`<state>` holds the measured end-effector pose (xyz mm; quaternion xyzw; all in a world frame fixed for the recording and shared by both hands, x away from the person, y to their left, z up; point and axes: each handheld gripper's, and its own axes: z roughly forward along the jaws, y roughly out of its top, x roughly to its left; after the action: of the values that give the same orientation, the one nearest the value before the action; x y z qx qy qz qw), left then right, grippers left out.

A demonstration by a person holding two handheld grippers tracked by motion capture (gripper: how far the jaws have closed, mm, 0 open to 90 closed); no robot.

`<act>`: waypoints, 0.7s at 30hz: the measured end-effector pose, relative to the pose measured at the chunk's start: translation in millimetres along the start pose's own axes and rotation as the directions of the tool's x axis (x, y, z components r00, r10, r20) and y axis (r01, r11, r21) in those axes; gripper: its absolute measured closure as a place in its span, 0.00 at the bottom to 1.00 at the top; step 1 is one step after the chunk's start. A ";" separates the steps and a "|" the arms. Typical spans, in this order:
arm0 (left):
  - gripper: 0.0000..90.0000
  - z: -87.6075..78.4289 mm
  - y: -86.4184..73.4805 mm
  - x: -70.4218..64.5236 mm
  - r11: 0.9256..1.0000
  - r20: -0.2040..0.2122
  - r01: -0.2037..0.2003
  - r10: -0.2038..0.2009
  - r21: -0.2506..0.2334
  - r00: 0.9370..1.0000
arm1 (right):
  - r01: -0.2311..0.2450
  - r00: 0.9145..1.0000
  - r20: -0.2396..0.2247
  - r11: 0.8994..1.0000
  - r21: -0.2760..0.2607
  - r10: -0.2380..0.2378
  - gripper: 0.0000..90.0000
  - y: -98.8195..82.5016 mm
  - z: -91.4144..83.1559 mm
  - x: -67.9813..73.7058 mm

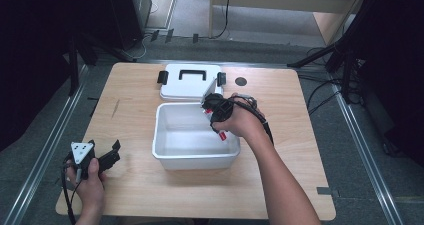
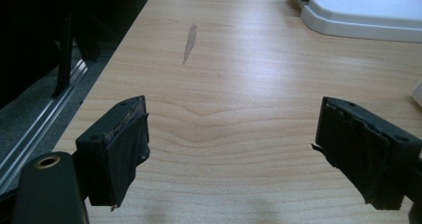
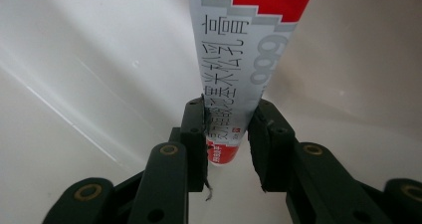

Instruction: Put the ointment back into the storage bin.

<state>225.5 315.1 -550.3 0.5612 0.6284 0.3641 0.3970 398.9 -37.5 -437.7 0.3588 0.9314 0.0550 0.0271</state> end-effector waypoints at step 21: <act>0.16 0.2 0.0 -0.6 1.000 -0.002 -0.001 0.001 0.000 1.000 | 0.196 0.976 0.121 0.975 -0.101 -0.183 0.63 -3.5 15.4 9.5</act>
<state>225.8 314.6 -550.4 0.5611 0.6285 0.3651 0.3960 390.9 -32.5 -453.6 0.2687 0.9539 0.0843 0.1040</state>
